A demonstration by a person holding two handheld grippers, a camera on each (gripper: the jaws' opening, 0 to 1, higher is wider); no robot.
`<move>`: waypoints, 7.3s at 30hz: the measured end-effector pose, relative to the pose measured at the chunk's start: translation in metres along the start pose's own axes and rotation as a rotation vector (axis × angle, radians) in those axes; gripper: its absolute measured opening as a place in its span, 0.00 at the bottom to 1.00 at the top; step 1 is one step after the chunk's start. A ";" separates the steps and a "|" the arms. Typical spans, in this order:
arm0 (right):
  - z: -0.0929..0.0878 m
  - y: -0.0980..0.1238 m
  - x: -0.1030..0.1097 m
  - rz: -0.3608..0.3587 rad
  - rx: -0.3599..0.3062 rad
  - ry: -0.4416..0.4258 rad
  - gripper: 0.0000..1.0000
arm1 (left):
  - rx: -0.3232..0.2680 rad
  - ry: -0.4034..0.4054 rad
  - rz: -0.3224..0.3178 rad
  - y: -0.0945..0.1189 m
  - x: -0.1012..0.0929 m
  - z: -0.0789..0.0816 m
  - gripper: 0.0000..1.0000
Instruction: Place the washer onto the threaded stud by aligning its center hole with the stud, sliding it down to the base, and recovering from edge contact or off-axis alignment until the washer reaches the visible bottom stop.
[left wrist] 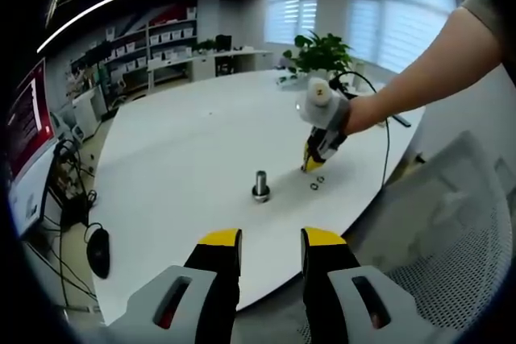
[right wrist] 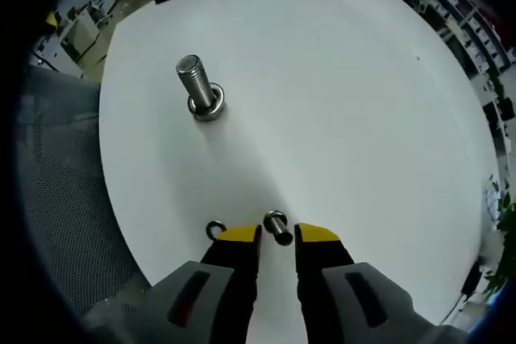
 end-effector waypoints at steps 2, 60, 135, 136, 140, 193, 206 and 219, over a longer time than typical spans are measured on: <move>-0.002 0.002 0.000 -0.002 -0.001 -0.007 0.20 | -0.001 -0.001 0.001 0.000 0.000 0.000 0.27; -0.024 -0.009 0.020 0.074 0.104 0.046 0.15 | -0.005 -0.005 -0.019 -0.001 -0.001 0.001 0.27; -0.033 -0.007 0.030 -0.046 0.069 -0.130 0.14 | -0.084 0.022 0.003 0.004 0.003 0.010 0.28; -0.034 -0.007 0.030 -0.043 0.071 -0.133 0.14 | -0.085 0.023 0.002 0.004 0.003 0.010 0.28; -0.036 -0.004 0.033 -0.037 0.057 -0.137 0.13 | -0.082 0.023 -0.001 0.004 0.003 0.010 0.28; 0.004 0.037 0.001 -0.068 -0.141 -0.105 0.14 | -0.086 0.015 -0.022 0.004 0.000 0.010 0.29; 0.007 0.036 0.003 -0.066 -0.144 -0.104 0.14 | -0.084 0.017 -0.026 0.003 0.000 0.010 0.29; 0.006 0.024 0.000 -0.050 -0.115 -0.086 0.14 | -0.071 0.018 -0.018 0.003 0.001 0.008 0.29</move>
Point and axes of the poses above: the point that each gripper's makers call its tool centre point, and the gripper's own axes: y roughly backward along the fingers, x roughly to its left, z roughly out of its top, the point moved 7 cm from there along y, roughly backward along the fingers, and after that the axes turned 4 degrees about -y, right-handed, at the moved point
